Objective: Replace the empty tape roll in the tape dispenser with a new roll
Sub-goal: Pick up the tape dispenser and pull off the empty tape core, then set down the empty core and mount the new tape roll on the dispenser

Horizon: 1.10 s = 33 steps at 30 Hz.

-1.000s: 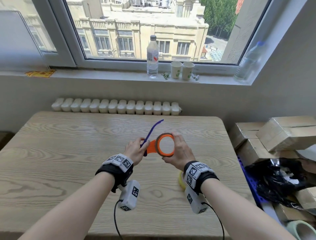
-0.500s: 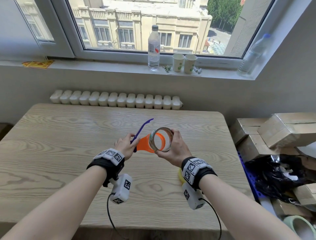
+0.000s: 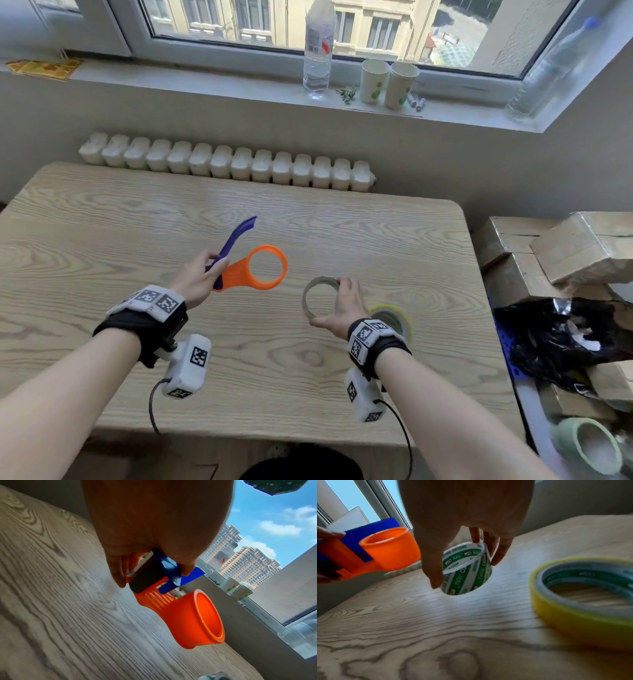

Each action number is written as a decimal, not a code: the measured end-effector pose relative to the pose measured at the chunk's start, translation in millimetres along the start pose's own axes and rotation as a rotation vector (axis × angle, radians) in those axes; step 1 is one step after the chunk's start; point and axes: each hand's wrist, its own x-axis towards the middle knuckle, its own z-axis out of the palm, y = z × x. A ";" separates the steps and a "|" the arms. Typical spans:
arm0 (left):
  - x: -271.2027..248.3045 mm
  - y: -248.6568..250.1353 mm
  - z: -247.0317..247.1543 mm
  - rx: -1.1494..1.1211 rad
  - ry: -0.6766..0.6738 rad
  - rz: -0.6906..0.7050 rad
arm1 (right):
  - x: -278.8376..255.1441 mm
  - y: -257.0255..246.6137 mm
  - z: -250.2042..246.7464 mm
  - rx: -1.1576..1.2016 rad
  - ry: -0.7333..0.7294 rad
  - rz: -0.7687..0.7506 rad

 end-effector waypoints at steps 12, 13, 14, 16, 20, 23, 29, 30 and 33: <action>-8.1 1.8 17.9 -0.088 -0.045 -0.010 | 10.3 -2.5 41.2 -0.030 -0.170 0.041; -8.2 2.0 19.7 -0.110 -0.059 -0.015 | 10.1 -2.9 42.7 -0.034 -0.178 0.049; -8.8 2.6 21.5 -0.126 -0.069 -0.019 | 9.8 -3.0 44.1 -0.038 -0.181 0.056; -9.2 4.3 25.6 -0.145 -0.074 -0.013 | 9.0 -2.8 46.1 -0.050 -0.187 0.056; -11.5 11.8 33.4 -0.161 -0.083 -0.002 | 8.6 -1.4 47.3 -0.034 -0.192 0.059; -12.2 15.8 39.0 -0.152 -0.100 0.015 | 5.9 -1.1 45.0 -0.019 -0.189 0.032; -15.8 28.0 50.9 -0.086 -0.142 0.028 | -5.6 13.2 20.6 -0.051 -0.119 -0.028; -16.4 32.2 55.0 -0.085 -0.152 0.029 | -8.0 18.2 14.5 -0.078 -0.081 -0.032; -19.1 48.2 70.6 -0.082 -0.190 0.042 | -17.4 38.0 0.0 -0.156 0.025 -0.003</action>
